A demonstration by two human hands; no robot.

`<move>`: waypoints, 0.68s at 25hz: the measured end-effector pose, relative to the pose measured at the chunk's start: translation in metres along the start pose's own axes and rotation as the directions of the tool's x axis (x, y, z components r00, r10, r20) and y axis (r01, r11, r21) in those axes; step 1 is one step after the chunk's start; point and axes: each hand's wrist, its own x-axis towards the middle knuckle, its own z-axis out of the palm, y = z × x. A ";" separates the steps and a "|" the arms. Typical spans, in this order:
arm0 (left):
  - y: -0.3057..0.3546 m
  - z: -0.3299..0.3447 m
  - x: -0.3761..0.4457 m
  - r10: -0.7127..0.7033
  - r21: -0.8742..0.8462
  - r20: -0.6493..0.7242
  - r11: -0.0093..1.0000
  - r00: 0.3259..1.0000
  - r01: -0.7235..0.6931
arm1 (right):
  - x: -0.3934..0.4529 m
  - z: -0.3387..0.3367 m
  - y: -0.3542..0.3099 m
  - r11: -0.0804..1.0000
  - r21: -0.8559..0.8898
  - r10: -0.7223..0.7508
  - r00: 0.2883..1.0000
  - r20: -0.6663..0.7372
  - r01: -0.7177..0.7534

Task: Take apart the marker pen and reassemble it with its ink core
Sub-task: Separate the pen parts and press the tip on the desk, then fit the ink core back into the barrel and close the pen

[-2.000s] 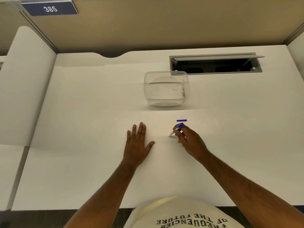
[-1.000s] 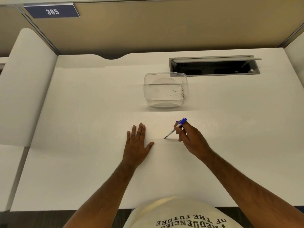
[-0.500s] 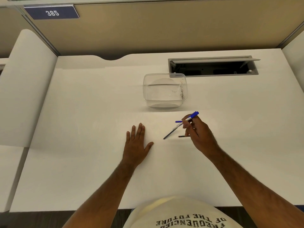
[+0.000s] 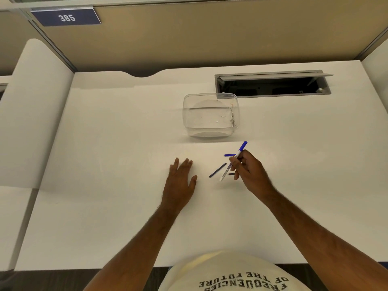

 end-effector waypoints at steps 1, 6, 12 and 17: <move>0.009 0.000 -0.001 0.016 -0.053 -0.073 0.998 0.997 -0.020 | 0.000 0.005 0.002 1.000 -0.001 0.025 1.000 0.013 -0.025; 0.054 -0.012 0.005 -0.136 -0.371 0.082 0.915 0.987 0.157 | 0.005 0.031 0.000 0.988 -0.135 0.089 0.992 0.094 -0.076; 0.056 -0.016 0.013 -0.207 -0.486 0.151 0.836 0.967 0.255 | 0.016 0.049 0.001 0.991 -0.119 0.086 0.982 0.170 -0.066; 0.037 -0.016 0.018 -0.371 -0.416 0.113 0.825 0.922 0.383 | 0.034 0.032 0.019 0.839 -0.490 -0.040 0.925 0.377 0.236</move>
